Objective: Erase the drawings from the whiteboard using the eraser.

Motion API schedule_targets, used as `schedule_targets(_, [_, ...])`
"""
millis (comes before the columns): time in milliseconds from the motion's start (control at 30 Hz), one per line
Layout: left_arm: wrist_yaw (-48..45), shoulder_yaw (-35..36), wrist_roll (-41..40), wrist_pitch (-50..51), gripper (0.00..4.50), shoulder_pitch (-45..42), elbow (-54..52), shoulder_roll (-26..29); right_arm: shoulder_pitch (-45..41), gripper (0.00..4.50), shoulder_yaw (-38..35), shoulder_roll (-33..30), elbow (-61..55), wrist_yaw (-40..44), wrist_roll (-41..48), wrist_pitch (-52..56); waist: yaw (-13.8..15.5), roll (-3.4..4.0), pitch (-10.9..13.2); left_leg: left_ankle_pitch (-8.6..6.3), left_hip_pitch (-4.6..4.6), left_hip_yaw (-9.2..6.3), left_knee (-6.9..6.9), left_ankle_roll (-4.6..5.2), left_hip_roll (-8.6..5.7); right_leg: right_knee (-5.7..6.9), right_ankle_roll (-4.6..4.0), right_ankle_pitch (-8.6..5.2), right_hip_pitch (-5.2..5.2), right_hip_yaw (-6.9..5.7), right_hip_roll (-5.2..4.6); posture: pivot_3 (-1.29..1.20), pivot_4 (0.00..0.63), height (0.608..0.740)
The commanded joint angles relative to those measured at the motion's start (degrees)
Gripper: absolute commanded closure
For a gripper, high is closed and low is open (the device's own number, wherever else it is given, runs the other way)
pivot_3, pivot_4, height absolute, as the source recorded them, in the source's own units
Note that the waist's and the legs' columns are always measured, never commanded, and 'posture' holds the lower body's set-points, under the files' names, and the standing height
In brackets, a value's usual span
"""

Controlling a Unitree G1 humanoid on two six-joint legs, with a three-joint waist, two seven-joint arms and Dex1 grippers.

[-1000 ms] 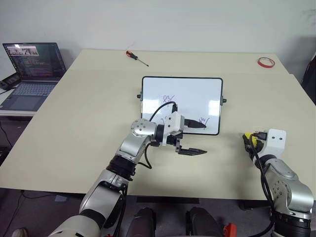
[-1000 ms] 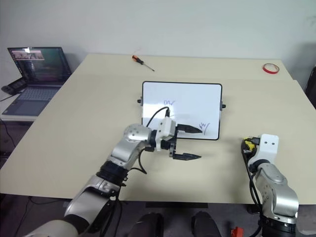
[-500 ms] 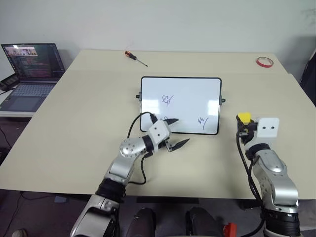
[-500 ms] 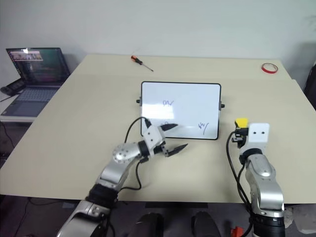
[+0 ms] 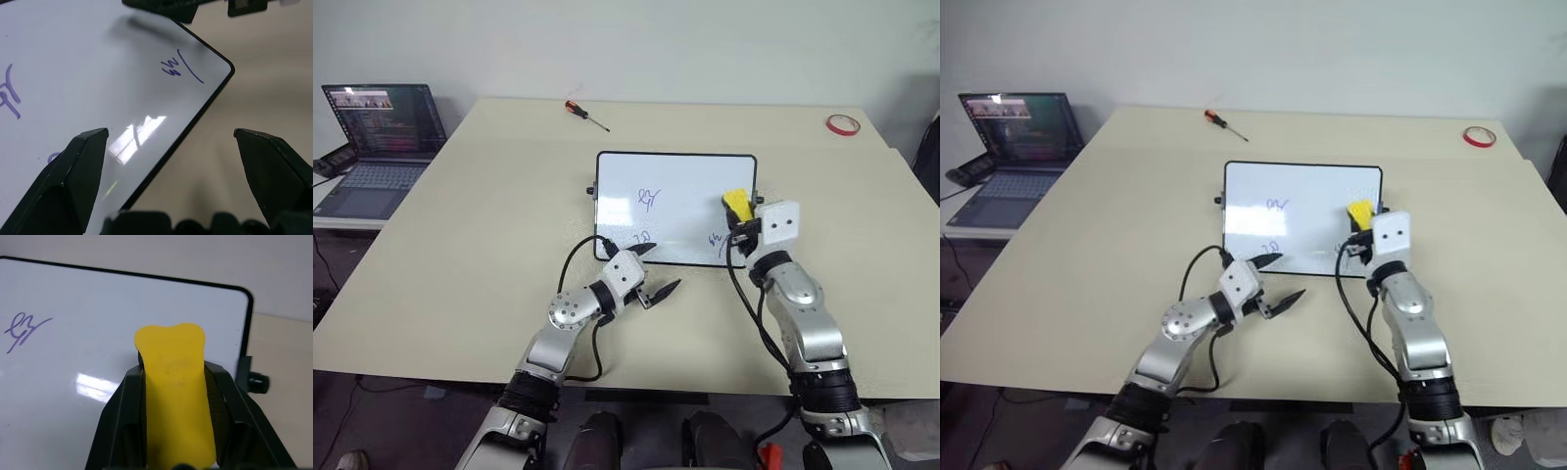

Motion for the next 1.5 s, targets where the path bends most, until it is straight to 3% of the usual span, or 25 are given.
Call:
schedule_targets(33, [0.8, 1.1, -0.1, -0.5, 0.0, -1.5, -1.7, 0.7, -0.8, 3.28, 2.4, -1.2, 1.0, 2.2, -2.0, 1.4, 0.0, 0.0, 0.0, 0.0, 0.0, 0.0, 0.0, 0.0, 0.0, -0.01, 0.0, 0.0, 0.0, 0.01, 0.0, 0.0, 0.15, 0.74])
schedule_targets(367, [2.1, 1.3, -0.8, 1.4, 0.0, 0.1, -4.9, 2.1, 5.8, 3.28, 8.7, -5.9, -2.3, 6.3, -7.9, 12.9, -0.1, -0.07, -0.4, 0.0, 0.14, -0.03, 0.06, 0.0, 0.01, 0.06, 0.0, 0.01, 0.13, 0.01, 0.01, 0.0, 0.15, 0.74])
schedule_targets(700, [2.7, 0.3, -0.7, 3.4, 0.0, 2.3, -7.8, 1.3, 14.9, 3.28, 5.7, -10.7, -13.3, 7.8, -8.0, 19.9, 0.3, -0.09, -0.5, 0.0, 0.3, -0.35, 0.13, 0.0, -0.04, -0.14, 0.05, 0.03, 0.6, -0.1, -0.02, 0.0, 0.15, 0.74])
schedule_targets(867, [2.3, -0.1, -0.6, 3.0, 0.0, 1.3, -6.3, 0.5, 11.1, 3.28, 1.5, -6.9, -11.4, 3.4, -6.8, 12.9, 0.2, -0.09, -0.5, 0.0, 0.44, -0.35, 0.11, 0.0, -0.03, -0.16, 0.07, 0.02, 0.7, -0.14, -0.01, 0.0, 0.15, 0.74])
schedule_targets(1100, [1.8, 0.1, -0.5, 2.3, 0.0, -0.5, -4.4, 0.3, 3.6, 3.28, 1.9, -4.4, -6.1, 0.5, -8.1, 6.6, -0.1, -0.06, -0.5, 0.0, 0.37, -0.22, 0.04, 0.0, -0.02, -0.14, 0.06, 0.02, 0.55, -0.14, 0.01, 0.0, 0.15, 0.74])
schedule_targets(1300, [2.3, 0.3, -0.5, 2.3, 0.0, -0.9, -4.5, 0.2, 1.1, 3.28, 3.3, -4.3, -1.8, 1.4, -9.7, 7.6, 0.0, -0.06, -0.5, 0.0, 0.02, -0.15, 0.04, 0.0, -0.04, -0.14, 0.05, 0.03, 0.16, -0.09, -0.02, 0.0, 0.15, 0.74])
schedule_targets(1500, [2.7, 0.5, -0.4, 2.8, 0.0, 0.3, -5.9, 0.6, 5.7, 3.28, 4.8, -7.4, -1.5, 3.9, -11.5, 12.3, 0.0, -0.07, -0.5, 0.0, 0.14, -0.11, 0.05, 0.0, -0.02, -0.07, 0.04, 0.04, 0.23, -0.07, -0.01, 0.0, 0.15, 0.74])
